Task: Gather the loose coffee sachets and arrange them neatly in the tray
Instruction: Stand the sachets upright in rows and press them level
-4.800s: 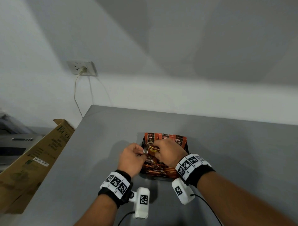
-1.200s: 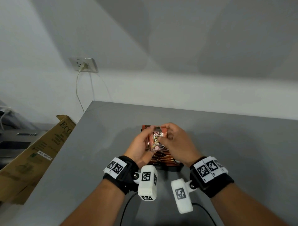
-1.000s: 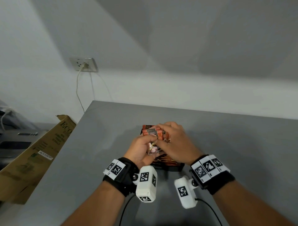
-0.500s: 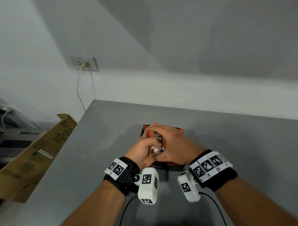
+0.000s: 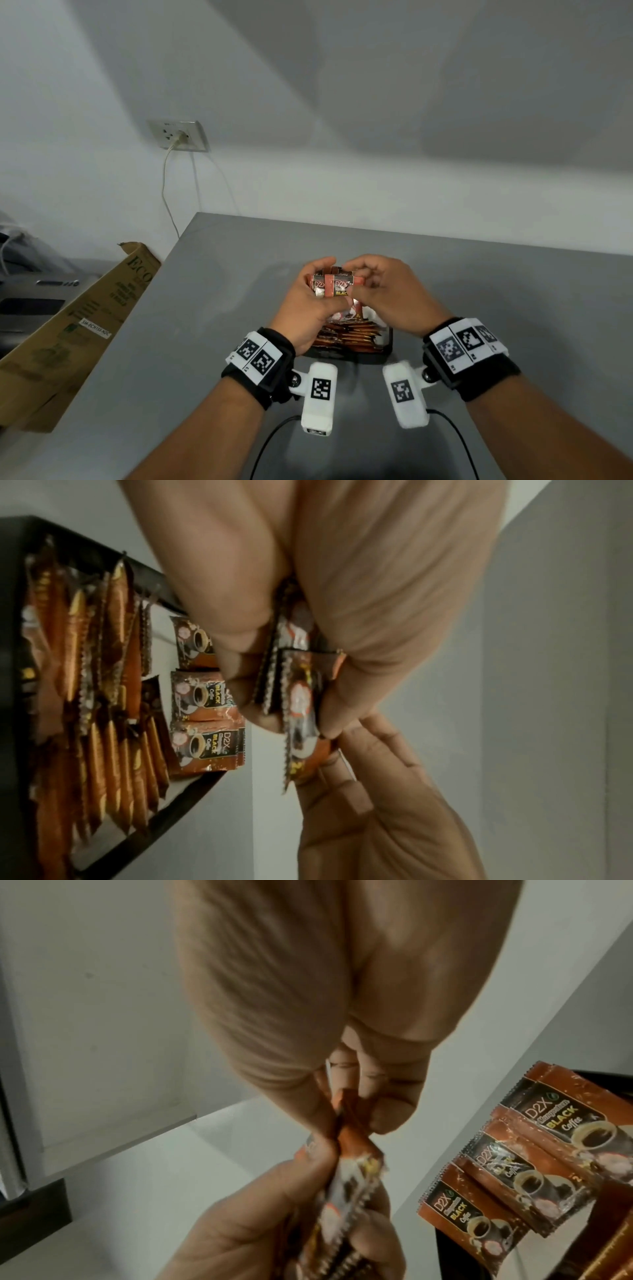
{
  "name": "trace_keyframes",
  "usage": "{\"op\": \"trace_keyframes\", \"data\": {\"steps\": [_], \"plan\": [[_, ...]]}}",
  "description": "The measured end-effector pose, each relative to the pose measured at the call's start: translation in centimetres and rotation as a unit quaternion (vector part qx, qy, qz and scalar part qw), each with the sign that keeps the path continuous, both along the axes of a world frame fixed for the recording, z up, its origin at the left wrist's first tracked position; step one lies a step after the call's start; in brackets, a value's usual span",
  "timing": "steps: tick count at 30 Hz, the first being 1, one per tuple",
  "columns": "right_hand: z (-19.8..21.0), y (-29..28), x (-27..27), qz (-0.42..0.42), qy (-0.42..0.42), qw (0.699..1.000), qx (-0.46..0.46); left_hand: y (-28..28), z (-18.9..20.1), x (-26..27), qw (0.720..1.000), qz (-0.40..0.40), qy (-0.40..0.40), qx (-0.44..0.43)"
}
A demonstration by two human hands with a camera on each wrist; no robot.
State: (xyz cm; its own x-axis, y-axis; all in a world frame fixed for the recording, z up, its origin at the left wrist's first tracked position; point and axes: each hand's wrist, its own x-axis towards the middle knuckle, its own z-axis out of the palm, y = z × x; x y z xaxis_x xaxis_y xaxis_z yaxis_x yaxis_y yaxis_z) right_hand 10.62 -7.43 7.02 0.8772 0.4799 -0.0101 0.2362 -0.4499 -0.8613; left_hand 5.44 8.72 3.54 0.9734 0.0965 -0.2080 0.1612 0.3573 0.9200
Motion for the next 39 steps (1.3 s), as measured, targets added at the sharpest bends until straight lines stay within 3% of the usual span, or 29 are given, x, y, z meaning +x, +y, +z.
{"op": "trace_keyframes", "data": {"steps": [4,7,12,19,25,32,36,39], "plan": [[-0.8,-1.6,2.5,-0.064,-0.032,0.996,-0.049,1.0,-0.4,0.3,0.997,0.057,0.04,0.015],[-2.4,-3.1,4.7,-0.119,-0.064,0.981,-0.138,2.2,-1.1,0.6,0.993,0.103,0.057,0.021],[-5.9,-2.9,6.1,-0.067,-0.037,0.968,-0.24,2.9,-2.3,0.6,0.99,0.113,0.073,0.048],[-8.3,-2.0,6.8,-0.042,-0.037,0.961,-0.27,3.1,-2.8,0.9,0.992,0.09,0.089,0.031],[-8.9,-2.0,7.1,-0.041,-0.087,0.956,-0.278,2.7,-2.6,1.2,0.991,0.071,0.112,0.02],[-8.3,-2.1,6.9,-0.042,-0.095,0.958,-0.269,2.1,-2.4,0.9,0.99,0.048,0.097,0.085],[-5.5,-1.5,5.9,-0.06,-0.131,0.974,-0.174,2.0,-2.3,0.9,0.987,0.028,0.061,0.143],[-2.6,0.1,4.0,0.005,-0.034,0.996,-0.081,1.5,-1.8,1.0,0.986,-0.003,0.041,0.164]]}}
